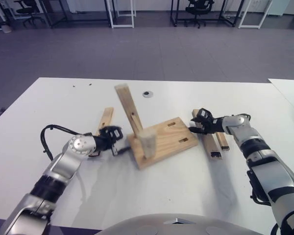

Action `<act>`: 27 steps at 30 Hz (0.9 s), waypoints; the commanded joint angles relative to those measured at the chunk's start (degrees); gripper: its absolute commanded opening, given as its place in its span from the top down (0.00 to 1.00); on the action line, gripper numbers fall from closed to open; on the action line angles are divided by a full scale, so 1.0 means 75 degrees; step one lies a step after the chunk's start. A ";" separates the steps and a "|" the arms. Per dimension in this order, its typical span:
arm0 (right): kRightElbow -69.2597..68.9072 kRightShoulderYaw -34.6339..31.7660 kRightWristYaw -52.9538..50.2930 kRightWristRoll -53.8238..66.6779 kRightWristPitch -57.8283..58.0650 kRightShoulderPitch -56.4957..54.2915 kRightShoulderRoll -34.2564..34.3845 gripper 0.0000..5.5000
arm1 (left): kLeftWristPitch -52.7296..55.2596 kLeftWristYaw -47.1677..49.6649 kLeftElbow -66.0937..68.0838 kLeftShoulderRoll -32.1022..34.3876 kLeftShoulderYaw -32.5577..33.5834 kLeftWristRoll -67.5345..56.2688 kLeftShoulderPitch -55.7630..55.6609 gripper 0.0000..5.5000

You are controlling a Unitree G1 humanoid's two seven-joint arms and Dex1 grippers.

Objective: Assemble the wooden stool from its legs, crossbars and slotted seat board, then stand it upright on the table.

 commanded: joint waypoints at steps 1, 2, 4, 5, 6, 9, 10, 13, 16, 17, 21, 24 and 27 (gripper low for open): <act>-0.3004 -0.0526 0.0965 0.1007 0.1283 0.1311 -0.0746 0.51 | -0.1055 0.0828 0.2044 -0.0951 0.0462 -0.0100 -0.1096 0.13; -0.3294 -0.0717 0.0747 0.1028 0.1421 0.1414 -0.0811 0.51 | -0.1267 0.0767 0.2235 -0.0915 0.0570 -0.0142 -0.1173 0.13; -0.3013 -0.1191 -0.0204 0.0935 0.1418 0.1066 -0.0574 0.51 | -0.1575 0.0306 0.2010 -0.0536 0.0823 -0.0326 -0.0958 0.13; -0.2748 -0.1335 -0.0651 0.0870 0.1327 0.0825 -0.0369 0.51 | -0.1626 -0.0015 0.1700 -0.0251 0.0981 -0.0451 -0.0758 0.13; -0.2510 -0.1395 -0.1009 0.0787 0.1211 0.0625 -0.0154 0.51 | -0.1641 -0.0323 0.1349 0.0044 0.1125 -0.0557 -0.0542 0.13; -0.1036 -0.1086 -0.2201 -0.0012 0.0560 -0.0122 0.0416 0.51 | -0.1200 -0.1137 -0.0200 0.0714 0.1306 -0.0831 0.0206 0.13; -0.0312 -0.0928 -0.2627 -0.0352 0.0337 -0.0482 0.0618 0.51 | -0.0867 -0.1514 -0.0924 0.0894 0.1215 -0.0996 0.0536 0.13; 0.1157 -0.0473 -0.3024 -0.1096 -0.0325 -0.1093 0.1044 0.51 | -0.0084 -0.2379 -0.2139 0.1080 0.0801 -0.1334 0.1140 0.13; 0.1473 -0.0241 -0.2284 -0.1263 -0.0795 -0.1036 0.1209 0.51 | -0.0279 -0.2215 -0.1639 0.0996 0.0080 -0.0356 0.1014 0.13; 0.1354 -0.0305 -0.1915 -0.1106 -0.0825 -0.0922 0.1218 0.51 | -0.0457 -0.1937 -0.1153 0.0659 -0.0015 -0.0212 0.0767 0.13; -0.0089 -0.0397 -0.0963 -0.0679 -0.0556 0.0078 0.1060 0.51 | -0.1527 0.0232 0.1799 -0.1066 0.0072 0.0350 -0.0877 0.13; -0.2589 -0.0562 -0.0831 -0.0140 0.0427 0.1461 0.0843 0.51 | -0.2032 0.0963 0.2885 -0.1817 0.0551 0.0024 -0.1491 0.13; -0.4658 -0.1357 -0.2291 -0.0090 0.1671 0.2462 0.0833 0.51 | -0.2255 0.0835 0.2840 -0.1898 0.0893 -0.0329 -0.1255 0.13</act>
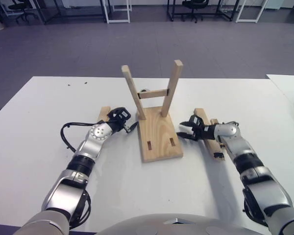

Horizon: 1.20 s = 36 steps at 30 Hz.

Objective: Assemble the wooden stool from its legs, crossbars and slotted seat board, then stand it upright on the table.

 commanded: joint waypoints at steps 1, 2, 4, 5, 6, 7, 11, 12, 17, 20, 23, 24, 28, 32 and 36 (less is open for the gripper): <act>-0.2647 -0.1453 -0.2062 0.0389 0.1582 0.1011 0.0132 0.51 | -0.0313 -0.0165 -0.0066 -0.0061 0.0515 -0.0546 0.0234 0.13; -0.3010 -0.2010 -0.2663 0.0610 0.1886 0.1075 0.0262 0.51 | -0.0305 -0.0210 -0.0160 -0.0001 0.0606 -0.0608 0.0411 0.13; -0.3361 -0.3041 -0.3587 0.1101 0.2399 0.1199 0.0387 0.51 | -0.0214 -0.0237 -0.0447 -0.0027 0.0726 -0.0728 0.0755 0.13; -0.3375 -0.3263 -0.3748 0.1185 0.2660 0.1369 0.0303 0.51 | -0.0179 -0.0214 -0.0598 -0.0112 0.0730 -0.0751 0.0861 0.13; -0.3296 -0.3324 -0.3822 0.1165 0.2877 0.1596 0.0190 0.51 | -0.0123 -0.0162 -0.0788 -0.0210 0.0732 -0.0782 0.0919 0.13; -0.3136 -0.3327 -0.3850 0.1125 0.3054 0.1734 0.0108 0.51 | -0.0042 -0.0095 -0.1016 -0.0289 0.0757 -0.0826 0.0980 0.13; -0.2616 -0.3457 -0.3911 0.1495 0.3514 0.1912 0.0312 0.51 | 0.0366 0.0075 -0.1973 -0.0390 0.1031 -0.1063 0.1143 0.13; -0.2575 -0.3420 -0.3925 0.1508 0.3556 0.1965 0.0360 0.51 | 0.0466 0.0089 -0.2168 -0.0381 0.1050 -0.1073 0.1210 0.13; -0.2698 -0.3063 -0.4009 0.1485 0.3813 0.2344 0.0468 0.51 | 0.0878 0.0161 -0.2901 -0.0353 0.1075 -0.1049 0.1614 0.13; -0.2733 -0.2919 -0.4224 0.1295 0.4031 0.2487 0.0348 0.54 | 0.1092 0.0206 -0.3211 -0.0354 0.1076 -0.1012 0.1793 0.13; -0.2849 -0.2837 -0.4452 0.1163 0.4360 0.2631 0.0243 0.65 | 0.1512 0.0181 -0.3963 -0.0276 0.1081 -0.1024 0.2037 0.13; -0.2915 -0.2814 -0.4471 0.1159 0.4426 0.2673 0.0239 0.69 | 0.1704 0.0141 -0.4292 -0.0261 0.1101 -0.1100 0.2114 0.13; -0.3062 -0.2725 -0.4775 0.0926 0.3826 0.2598 0.0312 0.76 | 0.2734 0.0019 -0.5978 -0.0400 0.1016 -0.1563 0.2094 0.13; -0.4909 -0.2763 -0.4648 0.1275 0.2124 0.1858 0.0548 0.76 | 0.4736 0.0768 -0.7414 -0.2145 0.1901 -0.4892 0.1211 0.13; -0.7486 -0.1102 -0.3946 0.1455 0.1557 0.1724 0.0897 0.76 | 0.5906 0.1626 -0.7411 -0.3081 0.2626 -0.7481 0.0697 0.18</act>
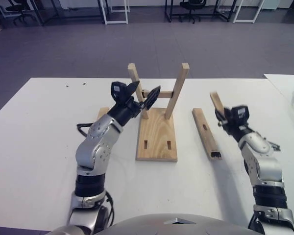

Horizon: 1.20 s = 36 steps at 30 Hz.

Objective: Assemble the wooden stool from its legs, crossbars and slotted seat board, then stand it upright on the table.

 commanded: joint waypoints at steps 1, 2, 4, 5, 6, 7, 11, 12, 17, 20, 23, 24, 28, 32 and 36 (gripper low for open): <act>-0.2149 0.1715 0.0622 0.0072 -0.0358 -0.0224 0.0320 0.76 | 0.0985 0.0867 0.0066 -0.0580 0.0663 -0.2062 -0.0508 0.22; -0.2326 0.1912 0.0621 0.0039 -0.0345 -0.0304 0.0368 0.76 | 0.1109 0.1047 0.0065 -0.0632 0.0756 -0.2423 -0.0585 0.25; -0.2466 0.2202 0.0640 -0.0042 -0.0368 -0.0430 0.0427 0.76 | 0.1318 0.1305 0.0008 -0.0600 0.0800 -0.2913 -0.0684 0.31; -0.2429 0.2277 0.0642 -0.0083 -0.0392 -0.0475 0.0425 0.76 | 0.1394 0.1394 -0.0039 -0.0557 0.0776 -0.3082 -0.0690 0.36; -0.2383 0.2326 0.0653 -0.0118 -0.0411 -0.0511 0.0420 0.76 | 0.1448 0.1451 -0.0096 -0.0505 0.0741 -0.3200 -0.0678 0.38; -0.2331 0.2346 0.0652 -0.0149 -0.0423 -0.0542 0.0419 0.76 | 0.1488 0.1509 -0.0154 -0.0465 0.0710 -0.3326 -0.0645 0.42; -0.2132 0.2444 0.0754 -0.0367 -0.0646 -0.0609 0.0302 0.76 | 0.1437 0.1633 -0.0190 -0.0364 0.0660 -0.3567 -0.0646 0.54; -0.2122 0.2452 0.0767 -0.0387 -0.0669 -0.0602 0.0291 0.76 | 0.1421 0.1655 -0.0195 -0.0341 0.0642 -0.3611 -0.0653 0.57; -0.1975 0.2540 0.0795 -0.0514 -0.0754 -0.0660 0.0342 0.76 | 0.1368 0.1724 -0.0259 -0.0180 0.0478 -0.3630 -0.0572 0.73; -0.1973 0.2585 0.0739 -0.0548 -0.0739 -0.0660 0.0384 0.76 | 0.1297 0.1683 -0.0262 -0.0053 0.0346 -0.3407 -0.0463 0.82; -0.1997 0.2607 0.0722 -0.0570 -0.0726 -0.0634 0.0369 0.76 | 0.1156 0.1671 -0.0228 0.0003 0.0269 -0.3279 -0.0382 0.92; -0.2002 0.2614 0.0710 -0.0569 -0.0709 -0.0628 0.0372 0.76 | 0.1103 0.1663 -0.0211 0.0025 0.0257 -0.3240 -0.0351 0.93; -0.1988 0.2792 0.0720 -0.0586 -0.0562 -0.0531 0.0385 0.68 | 0.0736 0.1511 -0.0193 0.0337 0.0255 -0.2680 0.0135 0.93; -0.1883 0.2640 0.0603 -0.0678 -0.0523 0.0122 0.0225 0.56 | 0.0189 0.1050 -0.0384 0.1217 0.1233 -0.2150 0.1555 0.93; -0.1008 0.2385 0.0351 -0.1116 -0.1060 0.0811 0.0087 0.54 | -0.0681 0.0316 0.0987 0.2547 0.2341 -0.1113 0.1851 0.93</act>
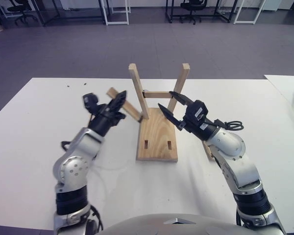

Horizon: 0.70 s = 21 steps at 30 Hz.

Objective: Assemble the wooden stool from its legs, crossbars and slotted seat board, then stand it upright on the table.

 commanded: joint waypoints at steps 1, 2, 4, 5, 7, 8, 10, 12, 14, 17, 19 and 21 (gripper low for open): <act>0.0847 -0.0188 -0.0237 -0.0430 -0.0483 0.0505 -0.0137 0.54 | -0.0786 -0.0611 0.1414 0.0936 0.0744 0.0829 -0.0048 0.93; 0.1075 -0.0210 -0.0252 -0.0482 -0.0625 0.0586 -0.0133 0.54 | -0.1015 -0.0762 0.1873 0.1105 0.0872 0.1014 -0.0131 0.93; 0.1460 -0.0263 -0.0307 -0.0495 -0.0862 0.0743 -0.0074 0.54 | -0.1410 -0.1032 0.2816 0.1269 0.1046 0.1233 -0.0441 0.93; 0.1632 -0.0261 -0.0323 -0.0516 -0.0981 0.0805 -0.0045 0.54 | -0.1627 -0.1126 0.3310 0.1255 0.1070 0.1358 -0.0593 0.93; 0.1894 -0.0288 -0.0360 -0.0515 -0.1143 0.0876 0.0029 0.54 | -0.2051 -0.1313 0.4158 0.1144 0.1096 0.1573 -0.0832 0.93; 0.1991 -0.0312 -0.0374 -0.0500 -0.1192 0.0884 0.0067 0.54 | -0.2236 -0.1392 0.4465 0.1062 0.1122 0.1600 -0.0915 0.93; 0.2121 -0.0337 -0.0364 -0.0499 -0.1294 0.0890 0.0107 0.54 | -0.2441 -0.1495 0.4803 0.0932 0.1212 0.1564 -0.1038 0.93; 0.2216 -0.0333 -0.0352 -0.0530 -0.1385 0.0905 0.0110 0.54 | -0.2467 -0.1496 0.4881 0.0810 0.1287 0.1448 -0.1107 0.93; 0.2324 -0.0289 -0.0358 -0.0586 -0.1472 0.0904 0.0121 0.54 | -0.2428 -0.1448 0.4935 0.0654 0.1369 0.1322 -0.1184 0.93; 0.2422 -0.0253 -0.0349 -0.0633 -0.1545 0.0875 0.0144 0.54 | -0.2332 -0.1362 0.4810 0.0460 0.1422 0.1243 -0.1190 0.93; 0.2472 -0.0244 -0.0335 -0.0649 -0.1576 0.0858 0.0150 0.54 | -0.2313 -0.1312 0.4775 0.0395 0.1412 0.1304 -0.1134 0.93; 0.2502 -0.0224 -0.0323 -0.0656 -0.1592 0.0849 0.0157 0.54 | -0.2404 -0.1294 0.4916 0.0403 0.1329 0.1560 -0.1053 0.93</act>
